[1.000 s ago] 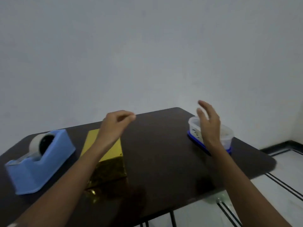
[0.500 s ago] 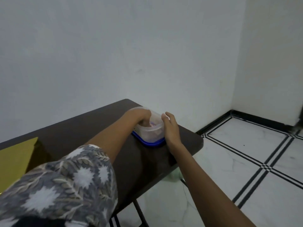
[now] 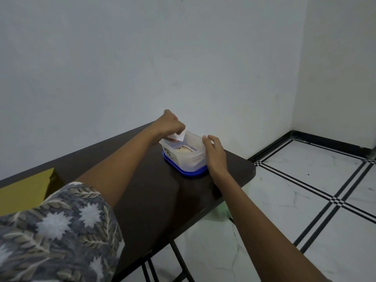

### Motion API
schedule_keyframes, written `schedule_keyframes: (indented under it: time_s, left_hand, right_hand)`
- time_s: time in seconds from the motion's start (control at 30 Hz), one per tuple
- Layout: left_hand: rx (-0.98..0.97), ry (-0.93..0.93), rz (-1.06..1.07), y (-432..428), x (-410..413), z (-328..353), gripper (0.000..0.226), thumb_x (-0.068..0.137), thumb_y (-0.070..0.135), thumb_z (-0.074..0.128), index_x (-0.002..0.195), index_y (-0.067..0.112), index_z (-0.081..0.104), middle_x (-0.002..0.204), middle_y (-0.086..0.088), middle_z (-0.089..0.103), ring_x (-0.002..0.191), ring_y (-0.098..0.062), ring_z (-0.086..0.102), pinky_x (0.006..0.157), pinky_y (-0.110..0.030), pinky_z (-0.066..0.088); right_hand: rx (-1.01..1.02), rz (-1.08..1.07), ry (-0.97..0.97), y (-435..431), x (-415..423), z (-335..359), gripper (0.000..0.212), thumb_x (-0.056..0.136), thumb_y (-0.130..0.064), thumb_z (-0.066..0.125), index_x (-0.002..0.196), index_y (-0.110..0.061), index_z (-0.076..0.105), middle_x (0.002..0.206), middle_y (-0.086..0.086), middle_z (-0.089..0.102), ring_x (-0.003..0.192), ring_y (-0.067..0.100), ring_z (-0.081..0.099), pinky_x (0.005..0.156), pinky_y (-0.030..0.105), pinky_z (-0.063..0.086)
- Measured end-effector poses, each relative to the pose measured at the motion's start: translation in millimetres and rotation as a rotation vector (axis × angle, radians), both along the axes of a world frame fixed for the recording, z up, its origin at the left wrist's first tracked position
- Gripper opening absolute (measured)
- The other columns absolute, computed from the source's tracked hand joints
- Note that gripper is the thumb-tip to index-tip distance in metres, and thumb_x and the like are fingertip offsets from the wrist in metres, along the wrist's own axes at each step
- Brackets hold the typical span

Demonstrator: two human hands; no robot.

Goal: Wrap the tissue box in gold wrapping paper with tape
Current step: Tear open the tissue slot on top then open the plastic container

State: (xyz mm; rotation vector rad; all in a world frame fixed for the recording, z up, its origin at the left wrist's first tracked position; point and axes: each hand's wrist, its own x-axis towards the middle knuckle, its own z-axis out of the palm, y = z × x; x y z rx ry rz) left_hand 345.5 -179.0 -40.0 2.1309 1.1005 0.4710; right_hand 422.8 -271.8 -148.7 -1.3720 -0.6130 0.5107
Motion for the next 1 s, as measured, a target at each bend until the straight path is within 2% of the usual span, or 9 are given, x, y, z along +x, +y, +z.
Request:
schedule_keyframes:
  time_s: [0.13, 0.2, 0.3, 0.4, 0.5, 0.63, 0.73, 0.83, 1.0]
  left_hand:
    - [-0.633, -0.638, 0.049, -19.7, -46.9, 28.4, 0.022, 0.08, -0.015, 0.049, 0.096, -0.001, 0.053, 0.113, -0.022, 0.054, 0.092, -0.032, 0.064, 0.065, -0.034, 0.06]
    - [-0.583, -0.672, 0.058, -30.6, -77.0, 29.2, 0.021, 0.081, -0.016, 0.048, 0.097, -0.005, 0.056, 0.109, -0.021, 0.056, 0.089, -0.03, 0.064, 0.06, -0.031, 0.059]
    - [-0.354, -0.517, 0.104, -46.5, -127.5, 18.0, 0.018, 0.082, -0.006, 0.06, 0.094, 0.006, 0.066, 0.095, -0.012, 0.065, 0.078, -0.019, 0.063, 0.057, -0.022, 0.056]
    - [-0.218, -0.53, 0.224, -60.2, -168.2, 3.3, 0.022, 0.076, 0.001, 0.072, 0.096, 0.012, 0.07, 0.086, -0.003, 0.068, 0.076, -0.016, 0.064, 0.06, -0.022, 0.055]
    - [-0.13, -0.663, 0.343, -60.7, -201.3, -17.3, 0.029, 0.074, 0.006, 0.076, 0.1, 0.013, 0.067, 0.097, -0.006, 0.068, 0.088, -0.019, 0.067, 0.074, -0.032, 0.057]
    - [-0.17, -0.892, 0.438, -57.8, -212.6, -50.3, 0.024, 0.084, 0.009, 0.068, 0.108, 0.005, 0.063, 0.103, -0.009, 0.069, 0.092, -0.021, 0.069, 0.073, -0.028, 0.058]
    - [-0.165, -0.947, 0.498, -55.5, -205.5, -66.7, 0.008, 0.088, 0.01, 0.064, 0.095, 0.012, 0.065, 0.095, -0.004, 0.07, 0.088, -0.017, 0.068, 0.07, -0.024, 0.057]
    - [-0.067, -0.823, 0.508, -46.9, -196.6, -76.4, 0.008, 0.088, 0.01, 0.063, 0.095, 0.015, 0.066, 0.095, 0.001, 0.066, 0.089, -0.012, 0.062, 0.074, -0.023, 0.054]
    - [0.132, -0.516, 0.332, -28.8, -191.0, -91.0, 0.015, 0.09, 0.015, 0.061, 0.102, 0.012, 0.07, 0.101, 0.002, 0.065, 0.092, -0.014, 0.058, 0.074, -0.023, 0.047]
  right_hand:
    - [0.02, -0.075, -0.061, -2.3, -1.7, -1.3, 0.048, 0.098, -0.042, 0.041, 0.14, -0.02, 0.036, 0.14, 0.002, 0.046, 0.13, 0.021, 0.043, 0.105, 0.036, 0.038]
    - [0.103, -0.263, -0.367, -10.4, -8.0, 3.9, 0.049, 0.096, -0.043, 0.039, 0.138, -0.017, 0.04, 0.141, 0.002, 0.046, 0.133, 0.02, 0.038, 0.111, 0.036, 0.031]
    - [0.341, -0.221, -0.623, -15.6, -45.4, 35.3, 0.043, 0.094, -0.039, 0.042, 0.13, -0.016, 0.05, 0.132, -0.008, 0.05, 0.124, 0.003, 0.041, 0.104, 0.01, 0.028]
    - [0.334, 0.247, -0.553, -12.6, -98.0, 57.4, 0.032, 0.095, -0.035, 0.05, 0.123, -0.022, 0.055, 0.119, -0.017, 0.054, 0.112, -0.002, 0.05, 0.093, 0.011, 0.039]
    - [0.175, 0.537, -0.421, 1.7, -138.7, 54.1, 0.016, 0.091, -0.025, 0.058, 0.104, -0.018, 0.066, 0.099, -0.006, 0.065, 0.096, 0.01, 0.063, 0.076, 0.02, 0.052]
    - [0.106, 0.431, -0.066, 9.5, -163.3, 31.0, 0.01, 0.088, -0.016, 0.062, 0.096, -0.012, 0.066, 0.1, 0.009, 0.067, 0.086, 0.017, 0.065, 0.062, 0.025, 0.056]
    - [0.101, 0.4, 0.0, 6.8, -170.8, 19.0, 0.009, 0.092, -0.022, 0.057, 0.09, -0.019, 0.065, 0.096, 0.002, 0.067, 0.083, 0.011, 0.063, 0.059, 0.023, 0.054]
    - [0.116, 0.369, 0.115, 3.3, -164.9, 20.1, 0.019, 0.097, -0.03, 0.047, 0.089, -0.025, 0.064, 0.083, -0.011, 0.066, 0.079, 0.005, 0.063, 0.061, 0.02, 0.05]
    - [0.027, 0.365, 0.07, 6.8, -147.1, 17.3, 0.018, 0.093, -0.026, 0.055, 0.081, -0.019, 0.067, 0.078, -0.005, 0.069, 0.065, 0.009, 0.068, 0.052, 0.017, 0.052]
